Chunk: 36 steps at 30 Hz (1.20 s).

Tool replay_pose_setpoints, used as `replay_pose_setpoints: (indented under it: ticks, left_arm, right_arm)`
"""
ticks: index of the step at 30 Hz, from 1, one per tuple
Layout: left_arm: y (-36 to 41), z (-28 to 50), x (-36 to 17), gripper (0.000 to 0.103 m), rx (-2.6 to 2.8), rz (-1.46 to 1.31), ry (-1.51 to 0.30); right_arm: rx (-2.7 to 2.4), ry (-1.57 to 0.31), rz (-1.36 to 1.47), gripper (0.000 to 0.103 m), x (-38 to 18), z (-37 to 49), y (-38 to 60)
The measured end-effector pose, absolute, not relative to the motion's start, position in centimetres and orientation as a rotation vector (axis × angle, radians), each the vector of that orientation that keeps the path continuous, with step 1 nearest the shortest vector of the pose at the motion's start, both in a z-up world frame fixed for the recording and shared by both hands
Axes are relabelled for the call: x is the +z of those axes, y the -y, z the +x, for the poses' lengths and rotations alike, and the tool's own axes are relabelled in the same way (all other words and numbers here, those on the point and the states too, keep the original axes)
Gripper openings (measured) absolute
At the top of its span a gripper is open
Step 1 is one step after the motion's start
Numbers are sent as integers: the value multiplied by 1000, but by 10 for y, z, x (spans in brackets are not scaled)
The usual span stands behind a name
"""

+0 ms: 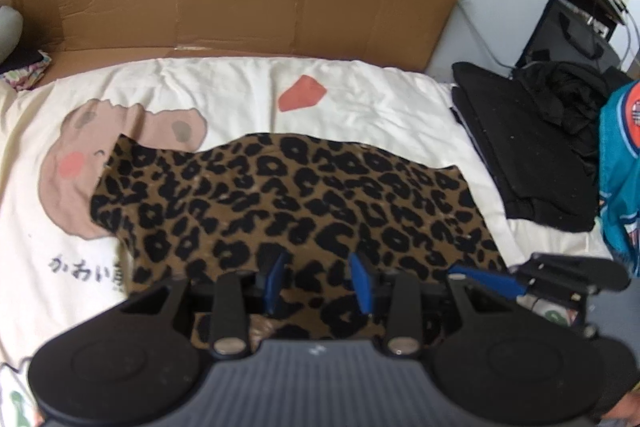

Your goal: Fold clothes

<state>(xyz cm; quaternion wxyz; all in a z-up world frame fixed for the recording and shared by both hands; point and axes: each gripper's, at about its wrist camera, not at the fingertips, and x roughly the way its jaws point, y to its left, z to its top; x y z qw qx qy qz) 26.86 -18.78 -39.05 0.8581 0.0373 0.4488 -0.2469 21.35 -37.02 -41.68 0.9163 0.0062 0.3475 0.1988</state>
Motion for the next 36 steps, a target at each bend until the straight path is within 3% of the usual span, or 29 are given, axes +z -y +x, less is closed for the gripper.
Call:
replay_pose_setpoints:
  ticks: [10,14,21,36]
  left_arm:
    - [165,287,-426,40,-381,34,-988]
    - [155,290,-418,30,-307,82,-980]
    - [132,278,-386,30,-243,37,-951]
    - [205,213,-419,31,-429,44,-1002]
  right_arm:
    - [375,-777,-8,32,-441,203,400]
    - [351,-785,-18,32,-437,197,410]
    - [293,-776,74,32,-422,188,435]
    - [341,-806,25,30,-425,176,395]
